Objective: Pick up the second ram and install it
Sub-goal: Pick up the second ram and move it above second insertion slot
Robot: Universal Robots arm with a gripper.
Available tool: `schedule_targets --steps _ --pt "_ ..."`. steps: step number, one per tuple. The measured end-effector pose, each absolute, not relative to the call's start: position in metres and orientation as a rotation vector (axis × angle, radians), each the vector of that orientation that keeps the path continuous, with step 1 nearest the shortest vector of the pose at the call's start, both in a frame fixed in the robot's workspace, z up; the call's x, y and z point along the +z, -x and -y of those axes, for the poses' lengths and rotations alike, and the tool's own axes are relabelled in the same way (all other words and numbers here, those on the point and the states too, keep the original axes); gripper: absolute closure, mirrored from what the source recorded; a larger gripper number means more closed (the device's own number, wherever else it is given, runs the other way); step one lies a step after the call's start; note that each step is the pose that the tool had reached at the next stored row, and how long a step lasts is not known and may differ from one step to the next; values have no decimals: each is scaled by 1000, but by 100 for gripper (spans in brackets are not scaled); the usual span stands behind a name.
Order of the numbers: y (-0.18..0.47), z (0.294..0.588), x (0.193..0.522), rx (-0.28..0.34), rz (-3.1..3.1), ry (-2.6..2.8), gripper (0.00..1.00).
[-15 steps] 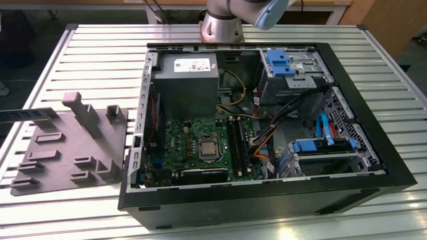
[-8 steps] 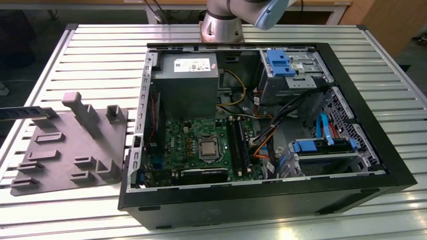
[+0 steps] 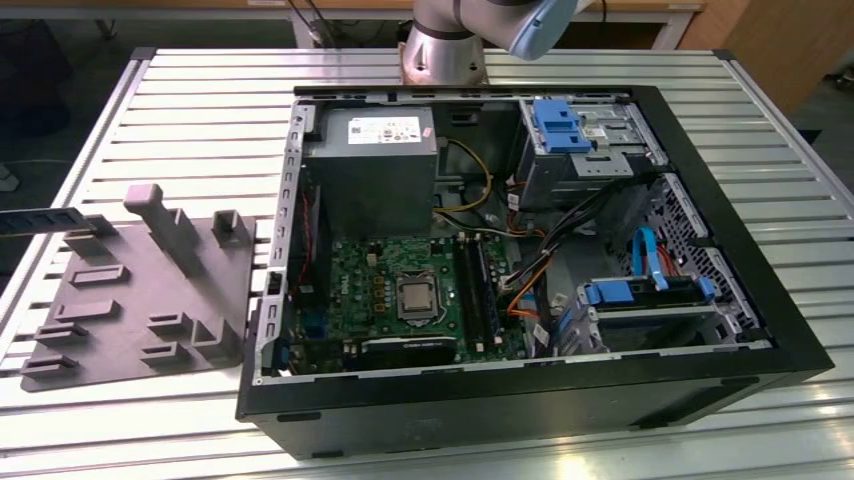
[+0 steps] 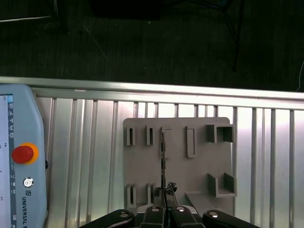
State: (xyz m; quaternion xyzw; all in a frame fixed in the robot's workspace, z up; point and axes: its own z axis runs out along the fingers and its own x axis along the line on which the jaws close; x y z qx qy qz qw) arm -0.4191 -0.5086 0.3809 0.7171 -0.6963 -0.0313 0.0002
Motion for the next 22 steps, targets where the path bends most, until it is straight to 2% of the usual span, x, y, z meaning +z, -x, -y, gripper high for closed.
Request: schedule_targets --steps 22 --pt "419 509 394 -101 2189 -2254 88"
